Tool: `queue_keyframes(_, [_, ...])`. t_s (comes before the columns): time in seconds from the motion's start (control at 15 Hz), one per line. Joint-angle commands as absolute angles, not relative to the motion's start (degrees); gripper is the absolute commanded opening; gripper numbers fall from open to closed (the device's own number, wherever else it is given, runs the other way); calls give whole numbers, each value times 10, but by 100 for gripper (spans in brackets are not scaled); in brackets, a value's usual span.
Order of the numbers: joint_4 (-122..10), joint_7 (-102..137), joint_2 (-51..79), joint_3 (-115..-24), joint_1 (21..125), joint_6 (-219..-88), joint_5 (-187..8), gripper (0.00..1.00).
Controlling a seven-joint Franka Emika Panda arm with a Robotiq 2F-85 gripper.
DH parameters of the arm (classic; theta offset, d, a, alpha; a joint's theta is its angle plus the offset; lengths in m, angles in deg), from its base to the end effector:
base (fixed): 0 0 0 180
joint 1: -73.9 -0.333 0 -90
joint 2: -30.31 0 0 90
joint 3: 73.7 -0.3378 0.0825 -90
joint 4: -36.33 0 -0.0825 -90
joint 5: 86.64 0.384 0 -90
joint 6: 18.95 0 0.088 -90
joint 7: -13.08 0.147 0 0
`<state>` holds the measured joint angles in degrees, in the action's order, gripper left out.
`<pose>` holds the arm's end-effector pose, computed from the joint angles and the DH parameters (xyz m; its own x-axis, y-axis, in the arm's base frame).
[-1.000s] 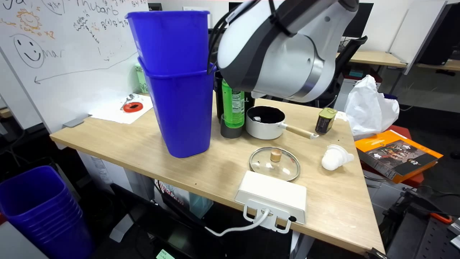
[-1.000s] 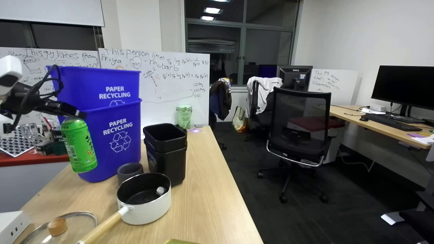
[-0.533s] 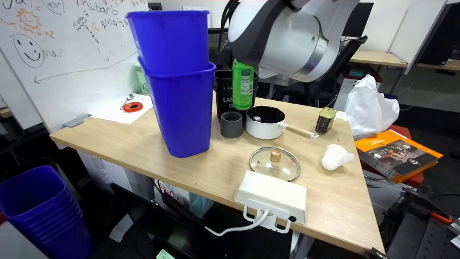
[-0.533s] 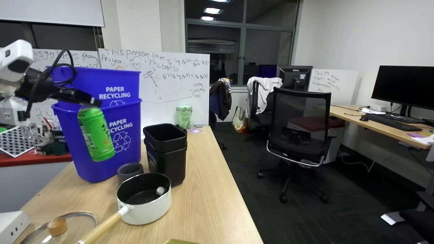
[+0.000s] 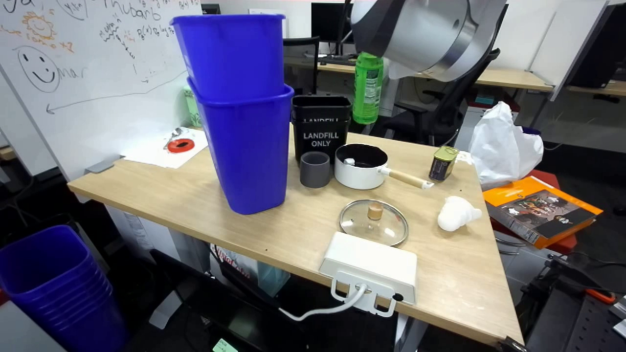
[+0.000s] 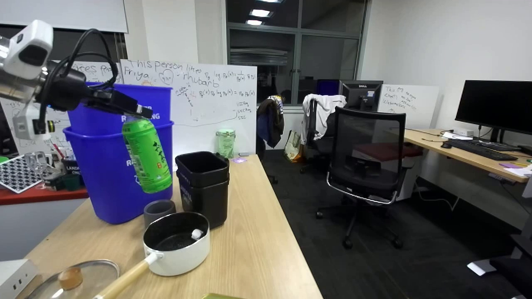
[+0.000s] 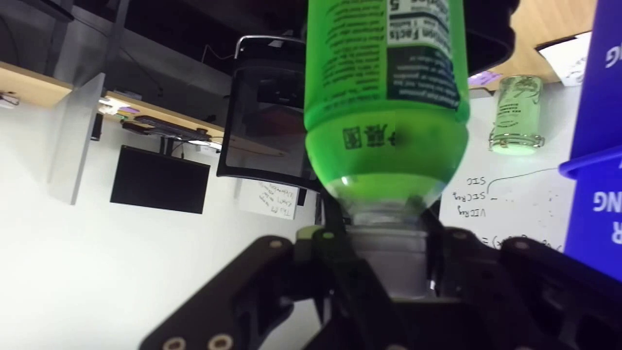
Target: Move the green bottle to the right
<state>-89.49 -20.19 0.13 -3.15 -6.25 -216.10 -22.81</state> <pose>0.5908 0.0496 0.4292 0.4490 0.0381 0.8927 -0.2953 -0.9366 0.1885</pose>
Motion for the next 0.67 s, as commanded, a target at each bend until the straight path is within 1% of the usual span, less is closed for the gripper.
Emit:
queue_keyframes(0.0, [-922,-227,-1,28,-112,-2138,-215,11])
queue_keyframes(0.07, [-910,-207,1,3,-84,-2155,-227,36])
queue_keyframes(0.2, [-919,-208,1,17,-99,-2151,-227,36])
queue_keyframes(0.6, [-921,-208,0,19,-103,-2148,-227,36])
